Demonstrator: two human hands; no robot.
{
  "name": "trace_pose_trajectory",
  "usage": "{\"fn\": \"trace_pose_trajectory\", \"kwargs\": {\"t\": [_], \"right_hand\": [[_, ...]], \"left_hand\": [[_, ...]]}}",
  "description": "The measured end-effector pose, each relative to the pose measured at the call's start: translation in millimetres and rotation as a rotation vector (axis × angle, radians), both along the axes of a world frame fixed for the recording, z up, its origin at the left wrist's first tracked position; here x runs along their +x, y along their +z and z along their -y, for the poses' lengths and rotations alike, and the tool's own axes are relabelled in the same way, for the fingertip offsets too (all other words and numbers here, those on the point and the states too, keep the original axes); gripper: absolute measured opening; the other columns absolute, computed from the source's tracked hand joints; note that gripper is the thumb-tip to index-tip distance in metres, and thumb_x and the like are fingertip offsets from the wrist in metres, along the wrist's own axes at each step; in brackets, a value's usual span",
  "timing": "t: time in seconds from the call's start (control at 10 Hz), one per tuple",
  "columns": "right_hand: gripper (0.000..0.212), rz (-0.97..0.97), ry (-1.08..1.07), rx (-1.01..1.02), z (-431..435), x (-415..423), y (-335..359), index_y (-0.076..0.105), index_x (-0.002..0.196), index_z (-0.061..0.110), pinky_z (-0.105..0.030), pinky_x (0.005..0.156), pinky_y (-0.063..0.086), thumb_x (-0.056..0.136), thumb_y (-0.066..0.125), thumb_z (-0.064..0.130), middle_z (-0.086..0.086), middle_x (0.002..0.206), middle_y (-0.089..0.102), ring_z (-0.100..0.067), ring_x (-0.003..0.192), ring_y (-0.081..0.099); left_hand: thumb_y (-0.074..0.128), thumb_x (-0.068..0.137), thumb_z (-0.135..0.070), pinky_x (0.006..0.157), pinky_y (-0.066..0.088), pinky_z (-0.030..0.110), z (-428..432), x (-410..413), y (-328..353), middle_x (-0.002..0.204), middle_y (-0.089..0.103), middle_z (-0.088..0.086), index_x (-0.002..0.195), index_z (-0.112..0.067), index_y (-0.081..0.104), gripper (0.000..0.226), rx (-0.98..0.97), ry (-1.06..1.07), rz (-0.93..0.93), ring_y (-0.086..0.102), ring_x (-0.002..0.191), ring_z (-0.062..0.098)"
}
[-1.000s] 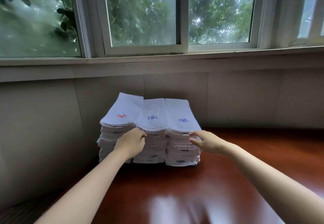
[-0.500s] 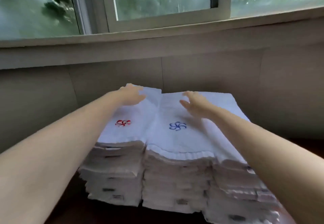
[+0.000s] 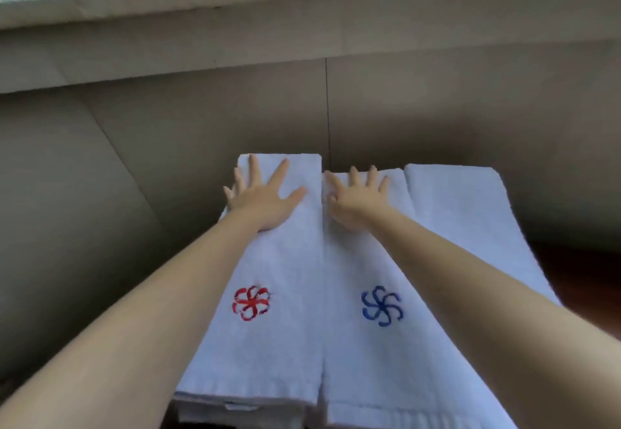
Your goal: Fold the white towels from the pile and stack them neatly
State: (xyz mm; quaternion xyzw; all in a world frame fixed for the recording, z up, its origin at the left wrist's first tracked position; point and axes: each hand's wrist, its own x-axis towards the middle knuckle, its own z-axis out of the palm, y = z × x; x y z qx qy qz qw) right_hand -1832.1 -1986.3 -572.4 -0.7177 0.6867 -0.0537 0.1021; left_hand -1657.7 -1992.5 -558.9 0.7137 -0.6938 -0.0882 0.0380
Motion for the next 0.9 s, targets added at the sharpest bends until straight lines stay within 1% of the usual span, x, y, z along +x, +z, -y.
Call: {"fn": "trace_pose_trajectory", "kwargs": {"t": [0.1, 0.2, 0.3, 0.4, 0.5, 0.6, 0.7, 0.8, 0.9], "right_hand": [[0.057, 0.151, -0.027, -0.084, 3.5, 16.4, 29.7, 0.002, 0.152, 0.029, -0.055, 0.114, -0.003, 0.099, 0.023, 0.035, -0.004, 0.16, 0.0, -0.032, 0.146, -0.005], [0.056, 0.151, 0.111, -0.028, 4.6, 35.3, 37.0, 0.002, 0.152, 0.018, -0.045, 0.116, -0.001, 0.102, 0.021, 0.034, 0.001, 0.161, -0.003, -0.018, 0.147, -0.003], [0.058, 0.089, 0.126, 0.168, 6.9, 42.3, 33.6, -0.003, 0.152, 0.012, -0.041, 0.117, -0.003, 0.103, 0.018, 0.034, -0.001, 0.16, -0.008, -0.015, 0.147, -0.007], [0.059, 0.11, 0.084, 0.189, -3.0, 48.0, 45.7, -0.005, 0.152, 0.013, -0.041, 0.117, -0.003, 0.103, 0.018, 0.036, -0.002, 0.16, -0.009, -0.016, 0.147, -0.007], [0.06, 0.177, 0.028, 0.196, -44.2, 61.8, 54.4, -0.008, 0.151, 0.016, -0.036, 0.117, -0.005, 0.103, 0.018, 0.039, -0.002, 0.159, -0.014, -0.017, 0.147, -0.009], [0.06, 0.266, -0.096, 0.308, -99.2, 78.2, 53.3, -0.007, 0.152, 0.015, -0.033, 0.117, -0.002, 0.103, 0.02, 0.038, -0.004, 0.159, -0.012, -0.017, 0.147, -0.005], [0.061, 0.366, -0.232, 0.471, -142.3, 92.4, 53.7, -0.002, 0.152, 0.011, -0.036, 0.117, 0.004, 0.104, 0.024, 0.037, -0.007, 0.16, -0.007, -0.019, 0.147, -0.002], [0.06, 0.427, -0.268, 0.541, -170.5, 90.0, 61.0, 0.001, 0.152, 0.01, -0.035, 0.117, 0.008, 0.104, 0.025, 0.036, -0.007, 0.16, -0.004, -0.019, 0.147, 0.003], [0.059, 0.492, -0.32, 0.608, -178.8, 72.0, 82.0, 0.003, 0.153, 0.012, -0.033, 0.117, 0.01, 0.104, 0.027, 0.035, -0.008, 0.16, -0.001, -0.021, 0.147, 0.007]], "left_hand": [[0.022, 0.092, -0.067, 0.114, -0.007, 0.055, -8.4, 0.2, 16.2, 0.157, -0.027, 0.002, 0.149, -0.045, -0.007, 0.067, -0.008, -0.02, -0.027, -0.021, 0.145, 0.029], [0.025, 0.099, -0.051, 0.115, 0.001, 0.054, -24.4, 4.4, 14.4, 0.159, -0.018, 0.001, 0.152, -0.034, -0.003, 0.062, -0.084, 0.077, -0.061, -0.008, 0.147, 0.028], [0.021, 0.1, -0.051, 0.116, 0.014, 0.053, -36.0, 19.3, 9.5, 0.16, -0.017, -0.003, 0.151, -0.036, -0.01, 0.061, 0.081, 0.106, -0.145, 0.003, 0.147, 0.029], [0.022, 0.101, -0.048, 0.116, 0.021, 0.049, -41.8, 39.2, 19.5, 0.16, -0.015, -0.001, 0.151, -0.033, -0.01, 0.062, 0.133, 0.017, -0.258, 0.007, 0.147, 0.027], [0.024, 0.101, -0.047, 0.118, 0.015, 0.046, -71.5, 50.9, 28.9, 0.16, -0.011, 0.004, 0.152, -0.024, -0.009, 0.066, 0.111, 0.021, -0.227, 0.008, 0.147, 0.025], [0.025, 0.1, -0.048, 0.115, 0.021, 0.043, -124.8, 60.7, 28.0, 0.161, -0.009, 0.007, 0.152, -0.02, -0.009, 0.069, 0.192, 0.042, -0.257, 0.014, 0.146, 0.023], [0.024, 0.1, -0.048, 0.112, 0.028, 0.038, -164.5, 81.0, 24.9, 0.161, -0.006, 0.009, 0.153, -0.017, -0.008, 0.069, 0.305, 0.021, -0.189, 0.022, 0.144, 0.021], [0.024, 0.101, -0.048, 0.109, 0.033, 0.037, -181.1, 99.6, 32.2, 0.161, -0.004, 0.009, 0.153, -0.017, -0.006, 0.067, 0.409, 0.039, -0.145, 0.028, 0.142, 0.023], [0.025, 0.102, -0.044, 0.108, 0.034, 0.04, -179.2, 109.2, 49.1, 0.161, -0.003, 0.006, 0.153, -0.02, -0.002, 0.063, 0.454, 0.066, -0.167, 0.028, 0.141, 0.026]]}}
